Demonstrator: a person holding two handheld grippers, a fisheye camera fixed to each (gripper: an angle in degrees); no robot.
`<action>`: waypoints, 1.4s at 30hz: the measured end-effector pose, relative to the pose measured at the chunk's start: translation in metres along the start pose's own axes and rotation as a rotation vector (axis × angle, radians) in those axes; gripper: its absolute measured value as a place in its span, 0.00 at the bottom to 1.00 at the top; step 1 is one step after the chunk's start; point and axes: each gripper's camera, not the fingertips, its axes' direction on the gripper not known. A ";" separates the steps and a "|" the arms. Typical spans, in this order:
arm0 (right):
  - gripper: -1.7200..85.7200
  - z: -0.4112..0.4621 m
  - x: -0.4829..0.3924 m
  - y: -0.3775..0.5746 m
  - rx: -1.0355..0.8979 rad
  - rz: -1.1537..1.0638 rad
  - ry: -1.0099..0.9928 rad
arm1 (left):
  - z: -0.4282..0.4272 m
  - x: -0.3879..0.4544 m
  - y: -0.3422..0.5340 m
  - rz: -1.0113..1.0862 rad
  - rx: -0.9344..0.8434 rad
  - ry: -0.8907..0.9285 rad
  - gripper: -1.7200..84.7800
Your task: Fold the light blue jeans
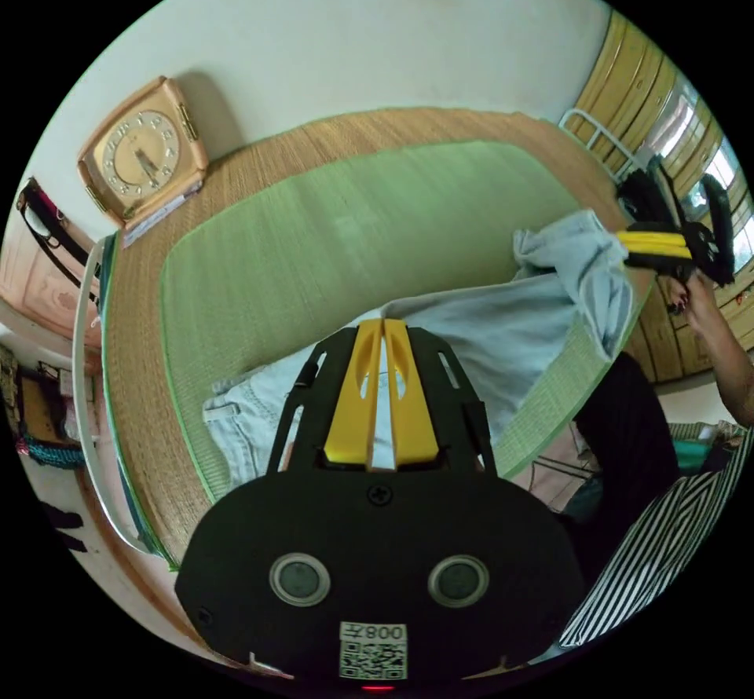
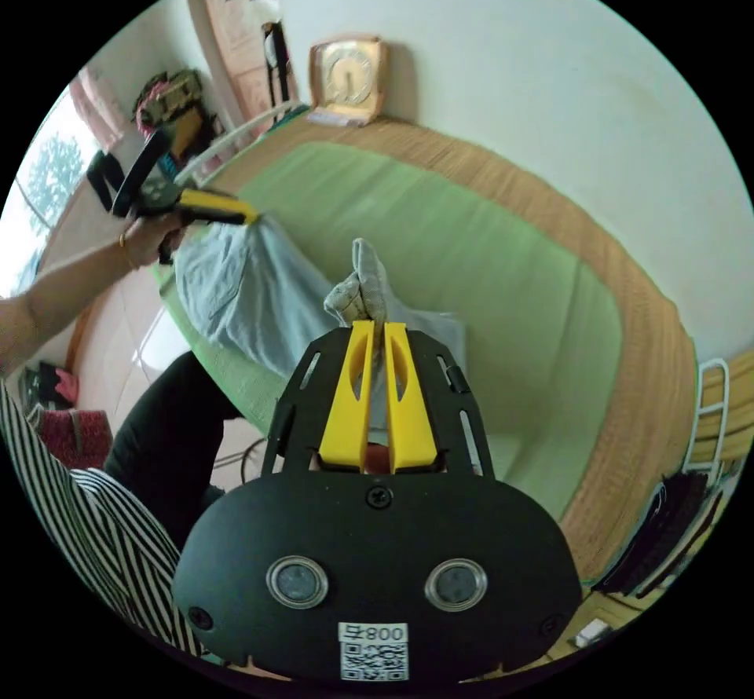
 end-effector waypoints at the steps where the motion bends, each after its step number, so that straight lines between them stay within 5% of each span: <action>1: 0.03 -0.030 0.025 -0.003 0.066 0.038 0.013 | -0.013 -0.001 0.000 0.000 0.027 -0.011 0.03; 9: 0.04 -0.191 0.141 0.023 0.404 0.263 0.014 | -0.182 -0.007 0.036 -0.010 0.420 -0.165 0.02; 13: 0.04 -0.219 0.164 0.066 0.461 0.330 0.006 | -0.211 0.004 0.078 -0.001 0.473 -0.189 0.02; 16: 0.04 -0.196 0.199 0.112 0.407 0.473 -0.081 | -0.189 0.018 0.120 -0.010 0.400 -0.127 0.02; 23: 0.03 -0.043 0.263 0.272 -0.080 1.044 -0.061 | -0.024 0.039 0.233 -0.266 -0.178 0.064 0.02; 26: 0.03 -0.018 0.248 0.321 -0.070 1.143 -0.104 | -0.011 0.037 0.251 -0.317 -0.186 0.137 0.03; 33: 0.07 0.007 0.165 0.268 -0.049 0.789 -0.178 | 0.012 -0.036 0.210 -0.442 -0.145 0.050 0.10; 38: 0.11 0.052 0.039 0.167 -0.141 0.315 -0.116 | 0.060 -0.103 0.210 -0.737 -0.144 0.214 0.19; 42: 0.12 0.092 -0.053 0.118 -0.229 -0.053 -0.053 | 0.100 -0.131 0.224 -0.912 -0.137 0.322 0.17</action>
